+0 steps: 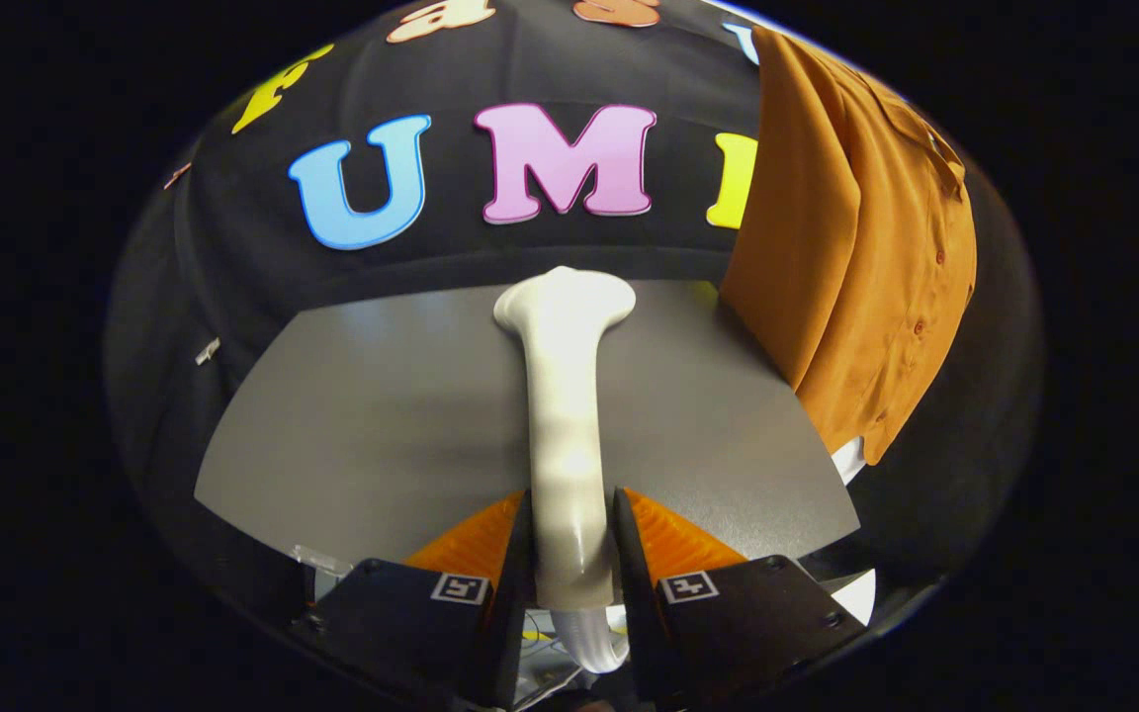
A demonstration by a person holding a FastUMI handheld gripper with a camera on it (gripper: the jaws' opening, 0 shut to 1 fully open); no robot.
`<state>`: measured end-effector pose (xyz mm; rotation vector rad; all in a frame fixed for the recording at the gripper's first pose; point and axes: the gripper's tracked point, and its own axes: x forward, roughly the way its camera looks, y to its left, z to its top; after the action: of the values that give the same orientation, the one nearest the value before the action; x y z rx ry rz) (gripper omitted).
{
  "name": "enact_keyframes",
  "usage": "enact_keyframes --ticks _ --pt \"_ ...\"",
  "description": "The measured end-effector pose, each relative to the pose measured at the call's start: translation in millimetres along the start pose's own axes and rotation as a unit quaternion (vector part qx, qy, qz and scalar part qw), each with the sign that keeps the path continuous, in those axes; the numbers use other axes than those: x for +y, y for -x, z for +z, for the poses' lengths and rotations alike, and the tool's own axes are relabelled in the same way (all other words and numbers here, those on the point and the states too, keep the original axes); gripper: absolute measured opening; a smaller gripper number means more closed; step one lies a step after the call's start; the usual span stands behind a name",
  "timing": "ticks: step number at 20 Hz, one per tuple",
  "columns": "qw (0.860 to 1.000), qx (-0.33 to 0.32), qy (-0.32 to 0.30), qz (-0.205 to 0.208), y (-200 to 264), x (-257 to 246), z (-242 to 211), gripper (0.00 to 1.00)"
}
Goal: Iron the clothes twice with a garment steamer, once on the left side and once on the right side.
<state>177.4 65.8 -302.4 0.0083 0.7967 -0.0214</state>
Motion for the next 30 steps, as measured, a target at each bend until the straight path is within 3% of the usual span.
enact_keyframes --ticks 1,2,4,11,16,23,30 --pt "1.000 -0.009 0.000 -0.003 -2 -4 -4 0.49" --pt "1.000 -0.026 0.000 -0.009 2 -6 -3 0.38" --pt "0.999 -0.040 -0.008 -0.006 6 -5 0 0.26" --pt "0.990 -0.139 -0.025 0.020 77 -8 33 0.26" --pt "0.970 -0.237 -0.017 0.041 150 -19 62 0.26" --pt "0.942 -0.333 -0.030 0.036 240 -68 84 0.26" --pt "0.913 -0.407 -0.015 0.021 275 -129 96 0.26"
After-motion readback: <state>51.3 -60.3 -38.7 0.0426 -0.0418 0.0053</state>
